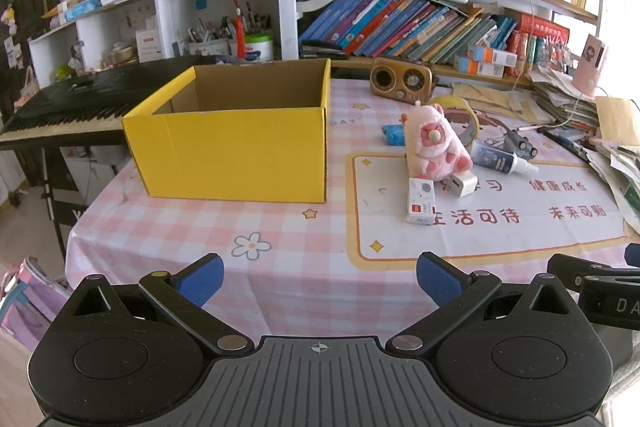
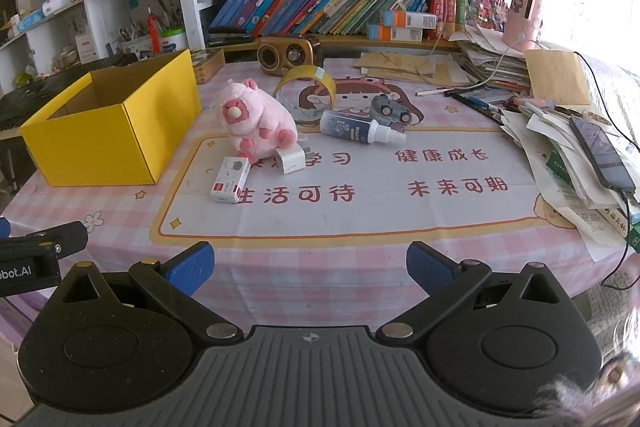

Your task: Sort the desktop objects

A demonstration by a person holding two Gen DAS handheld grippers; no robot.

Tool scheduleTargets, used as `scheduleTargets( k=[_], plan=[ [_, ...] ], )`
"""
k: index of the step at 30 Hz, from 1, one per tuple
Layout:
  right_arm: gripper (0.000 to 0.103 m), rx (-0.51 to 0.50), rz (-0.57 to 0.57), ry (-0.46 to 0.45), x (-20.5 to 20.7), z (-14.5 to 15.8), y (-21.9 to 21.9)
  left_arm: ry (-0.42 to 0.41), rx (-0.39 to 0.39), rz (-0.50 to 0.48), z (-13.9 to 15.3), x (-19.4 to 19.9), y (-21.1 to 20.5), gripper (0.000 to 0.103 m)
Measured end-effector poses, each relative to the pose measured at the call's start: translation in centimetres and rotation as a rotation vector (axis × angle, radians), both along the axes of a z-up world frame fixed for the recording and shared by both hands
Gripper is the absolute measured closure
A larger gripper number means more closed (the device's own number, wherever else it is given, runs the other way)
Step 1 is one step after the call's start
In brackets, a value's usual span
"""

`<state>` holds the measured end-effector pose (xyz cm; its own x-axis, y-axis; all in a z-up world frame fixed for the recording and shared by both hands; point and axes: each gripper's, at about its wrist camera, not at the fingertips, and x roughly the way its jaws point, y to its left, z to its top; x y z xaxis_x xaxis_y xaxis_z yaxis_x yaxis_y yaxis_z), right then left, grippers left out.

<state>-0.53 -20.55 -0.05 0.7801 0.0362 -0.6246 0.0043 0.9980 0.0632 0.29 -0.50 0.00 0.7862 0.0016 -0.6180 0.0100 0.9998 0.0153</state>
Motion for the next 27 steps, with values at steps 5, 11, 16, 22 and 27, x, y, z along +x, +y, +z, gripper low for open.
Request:
scheduleTargets(
  k=[5,11,16,22,27],
  plan=[
    [0.000,-0.001,0.001,0.002,0.02,-0.05,0.05,0.002,-0.001,0.003,-0.04,0.11,0.07,0.000],
    [0.000,-0.005,0.006,-0.001,-0.19,-0.12,0.18,0.005,0.000,0.006,-0.09,0.18,0.22,0.000],
    [0.000,-0.003,0.015,0.004,0.33,-0.25,0.64,0.005,-0.001,0.010,-0.07,0.26,0.42,0.000],
    [0.000,-0.008,0.023,-0.002,0.26,-0.02,0.93,0.007,-0.003,0.018,-0.02,0.32,0.80,0.000],
    [0.000,0.004,0.030,-0.006,0.22,0.13,0.93,0.007,-0.005,0.019,-0.03,0.32,0.89,0.000]
  ],
)
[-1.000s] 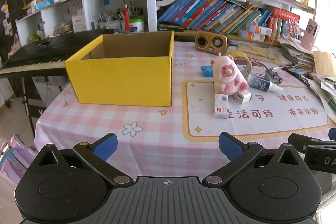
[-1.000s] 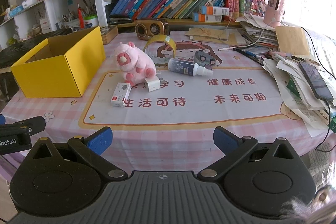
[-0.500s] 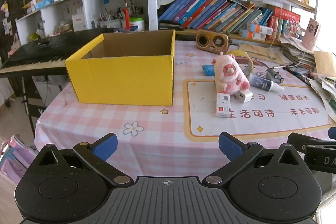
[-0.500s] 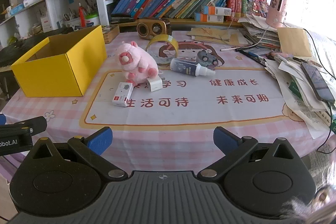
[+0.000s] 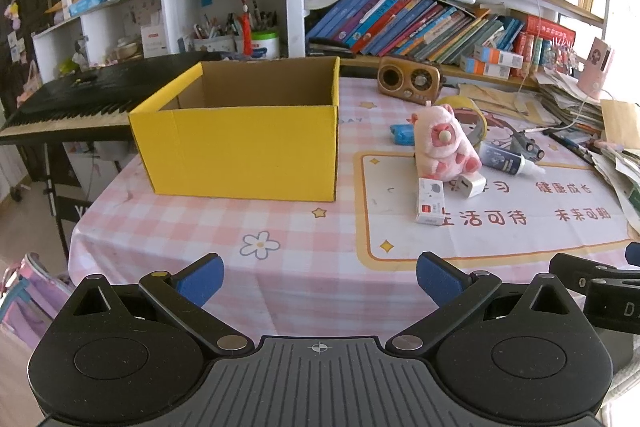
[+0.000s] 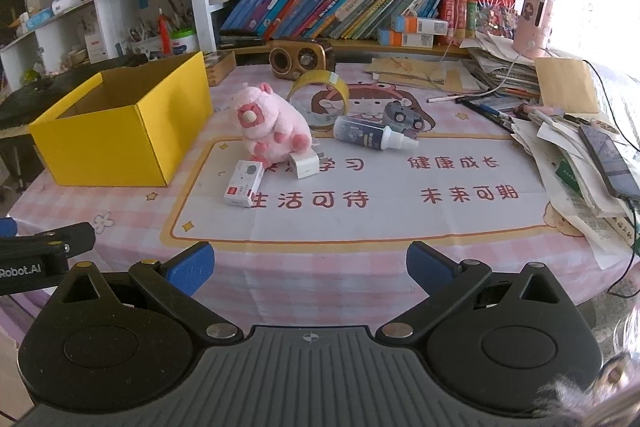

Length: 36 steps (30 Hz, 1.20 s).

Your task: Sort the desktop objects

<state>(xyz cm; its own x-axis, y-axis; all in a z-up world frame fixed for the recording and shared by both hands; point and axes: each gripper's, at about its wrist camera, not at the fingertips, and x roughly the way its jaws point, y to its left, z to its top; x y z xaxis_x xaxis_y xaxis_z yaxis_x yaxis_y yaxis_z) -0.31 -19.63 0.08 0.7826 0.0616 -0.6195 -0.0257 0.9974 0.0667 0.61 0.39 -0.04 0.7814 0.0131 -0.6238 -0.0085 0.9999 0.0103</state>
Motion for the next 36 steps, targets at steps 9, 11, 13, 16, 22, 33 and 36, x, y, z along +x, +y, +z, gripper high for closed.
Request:
scheduleTargets(
  k=[9,11,13,16,22,33,36],
  plan=[
    [0.000,-0.003,0.008,-0.002,-0.1,0.1,0.3,-0.007,-0.020,-0.018,0.0,-0.1,0.2,0.000],
    [0.000,-0.002,0.007,-0.004,-0.1,0.1,0.3,-0.008,-0.021,-0.022,0.0,0.0,0.2,0.000],
    [0.000,0.000,0.006,-0.003,0.0,0.1,0.2,-0.006,-0.020,-0.022,0.0,0.0,0.1,0.000],
    [0.000,0.000,0.005,0.001,0.0,0.1,0.3,-0.003,-0.022,-0.021,-0.1,0.2,0.2,0.000],
    [0.000,-0.013,-0.013,0.020,0.2,-0.1,0.2,0.001,-0.035,-0.028,-0.2,0.5,0.1,0.000],
    [0.001,-0.041,-0.043,0.041,0.6,-0.4,-1.3,0.012,-0.092,-0.124,-0.6,2.1,-2.1,0.000],
    [0.001,-0.043,-0.049,0.046,1.1,-0.5,-2.1,0.022,-0.103,-0.133,-0.9,2.8,-2.7,0.000]
  ],
)
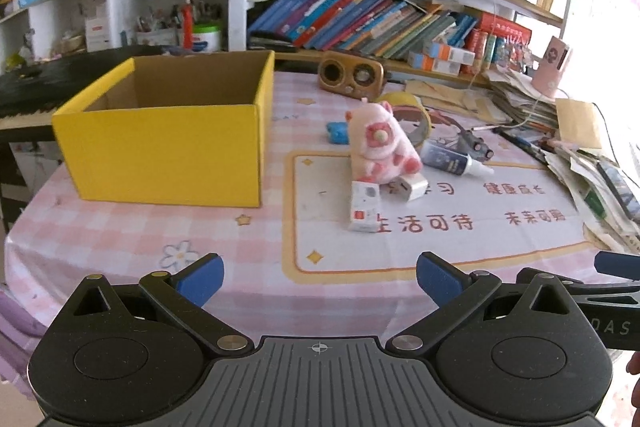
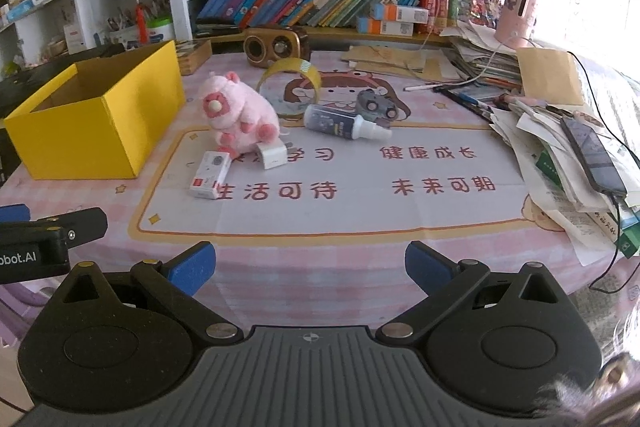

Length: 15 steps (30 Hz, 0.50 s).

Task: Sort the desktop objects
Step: 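Reach toward the white card box with the left tool and grasp it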

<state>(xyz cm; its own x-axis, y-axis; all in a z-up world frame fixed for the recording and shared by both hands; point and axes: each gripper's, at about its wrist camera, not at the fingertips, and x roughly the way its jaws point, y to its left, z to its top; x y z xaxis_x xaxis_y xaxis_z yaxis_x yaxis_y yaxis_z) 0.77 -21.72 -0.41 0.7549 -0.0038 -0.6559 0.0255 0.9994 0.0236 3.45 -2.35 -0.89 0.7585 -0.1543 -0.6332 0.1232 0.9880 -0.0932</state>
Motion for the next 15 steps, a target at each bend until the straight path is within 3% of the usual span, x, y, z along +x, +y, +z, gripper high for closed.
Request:
scheduleTargets(
  k=[6,15],
  plan=[
    [0.001,-0.013,-0.013,0.008,1.4,0.1,-1.6,0.053,0.002,-0.016,-0.8,1.9,-1.9,0.000],
    [0.001,-0.017,0.015,0.035,4.6,-0.4,-3.8,0.060,0.018,0.005,-1.1,4.2,-4.2,0.000]
  ],
)
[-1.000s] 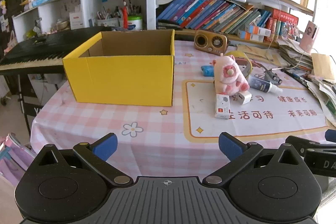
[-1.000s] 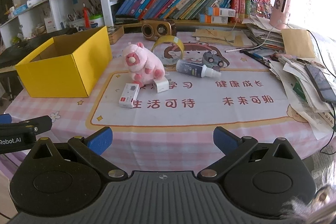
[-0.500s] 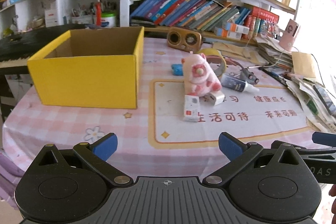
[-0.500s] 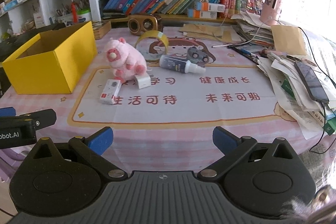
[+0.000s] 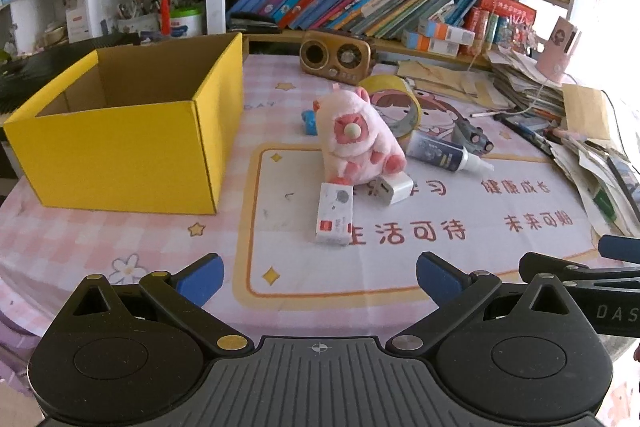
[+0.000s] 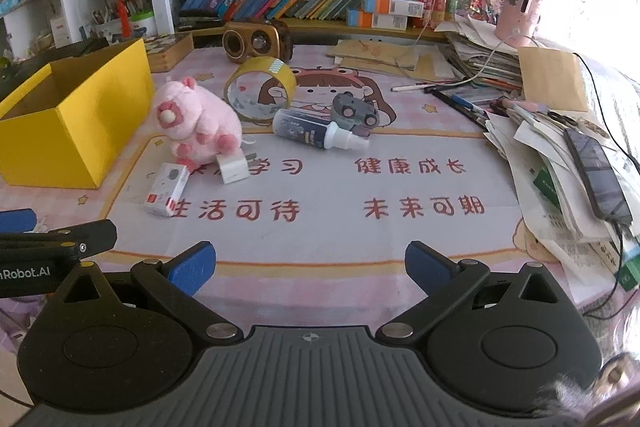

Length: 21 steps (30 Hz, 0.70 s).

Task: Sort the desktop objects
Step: 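Reach toward the white card box with the left tool and grasp it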

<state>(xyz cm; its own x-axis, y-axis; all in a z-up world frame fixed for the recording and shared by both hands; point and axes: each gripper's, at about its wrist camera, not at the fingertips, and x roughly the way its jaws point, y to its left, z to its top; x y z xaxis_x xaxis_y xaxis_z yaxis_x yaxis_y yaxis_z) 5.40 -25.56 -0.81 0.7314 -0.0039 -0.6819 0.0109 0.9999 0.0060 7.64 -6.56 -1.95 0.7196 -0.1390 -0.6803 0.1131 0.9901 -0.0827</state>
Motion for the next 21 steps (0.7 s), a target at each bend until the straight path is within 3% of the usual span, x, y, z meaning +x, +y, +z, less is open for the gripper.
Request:
scheduleTargets(
  k=[16,21],
  plan=[
    [0.002,0.025,0.074,0.047,6.7,-1.3,-3.9,0.059,0.013,0.067,-0.7,4.0,-3.1,0.000],
    [0.014,0.037,0.111,0.058,8.6,-1.7,-4.3,0.075,0.029,0.076,-1.0,5.2,-3.9,0.000]
  ],
)
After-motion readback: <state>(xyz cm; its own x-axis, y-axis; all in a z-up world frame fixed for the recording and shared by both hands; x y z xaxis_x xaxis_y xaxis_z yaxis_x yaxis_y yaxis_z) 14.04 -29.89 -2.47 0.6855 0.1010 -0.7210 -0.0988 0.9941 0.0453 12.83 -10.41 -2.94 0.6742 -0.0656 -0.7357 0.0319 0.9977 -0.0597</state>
